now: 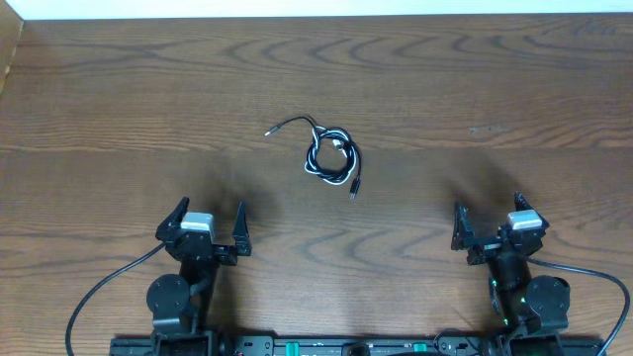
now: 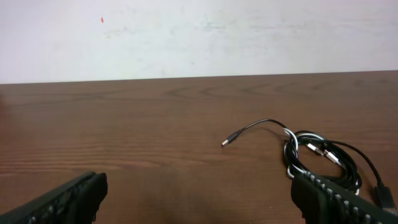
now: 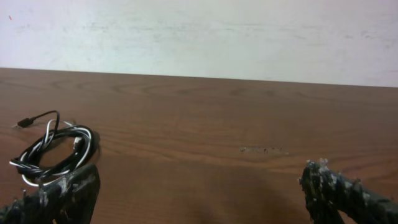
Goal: Untangle cables
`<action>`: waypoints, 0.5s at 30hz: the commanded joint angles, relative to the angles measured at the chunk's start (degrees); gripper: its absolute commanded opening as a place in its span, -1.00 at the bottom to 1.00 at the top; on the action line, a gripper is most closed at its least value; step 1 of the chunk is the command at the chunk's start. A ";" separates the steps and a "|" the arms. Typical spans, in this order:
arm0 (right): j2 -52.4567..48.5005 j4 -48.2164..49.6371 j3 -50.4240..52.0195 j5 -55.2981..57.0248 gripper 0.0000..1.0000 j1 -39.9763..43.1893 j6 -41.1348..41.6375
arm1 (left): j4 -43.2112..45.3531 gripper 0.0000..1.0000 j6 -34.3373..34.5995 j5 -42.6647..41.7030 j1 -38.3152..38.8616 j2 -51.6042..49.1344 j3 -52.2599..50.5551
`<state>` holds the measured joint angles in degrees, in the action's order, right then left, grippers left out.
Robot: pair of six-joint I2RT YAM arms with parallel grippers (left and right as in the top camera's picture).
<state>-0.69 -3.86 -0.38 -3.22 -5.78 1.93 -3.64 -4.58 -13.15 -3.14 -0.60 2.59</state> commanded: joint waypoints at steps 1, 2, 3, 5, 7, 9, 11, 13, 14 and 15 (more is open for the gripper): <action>0.28 -0.22 0.07 -0.39 0.98 0.11 0.59 | -0.37 0.99 0.17 0.13 0.33 0.11 -1.44; 0.28 -0.22 0.07 -0.39 0.98 0.11 0.59 | -0.37 0.98 0.17 0.13 0.33 -0.24 -1.16; 0.28 -0.20 0.04 -0.37 0.98 0.11 0.59 | -0.37 0.99 0.17 0.13 0.33 -0.50 -0.96; 0.28 -0.20 0.04 -0.55 0.99 0.11 0.61 | -0.31 0.99 0.15 0.13 0.33 -1.66 -0.28; 0.28 -0.20 0.04 -1.25 0.98 0.11 0.61 | -0.31 0.99 0.15 0.13 0.33 -2.73 0.13; 0.28 -0.20 0.04 -1.22 0.99 0.11 0.59 | -0.35 0.99 0.17 0.11 0.33 -3.63 0.13; 0.28 -0.20 0.04 -0.52 0.99 0.13 0.57 | -0.35 0.99 0.35 0.11 0.33 -4.63 0.13; 0.28 -0.20 0.04 -0.63 0.98 0.11 0.59 | -0.31 0.99 0.33 0.13 0.33 -5.66 0.13; 0.28 -0.20 0.04 -0.98 0.99 0.11 0.61 | -0.24 0.99 0.33 0.13 0.33 -6.10 0.13; 0.28 -0.20 0.04 -1.14 0.98 0.11 0.63 | -0.24 0.99 0.33 0.13 0.33 -6.45 0.13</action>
<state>-0.69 -3.84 -0.38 -3.46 -5.78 1.93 -3.62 -4.51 -13.15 -3.14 -6.02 2.59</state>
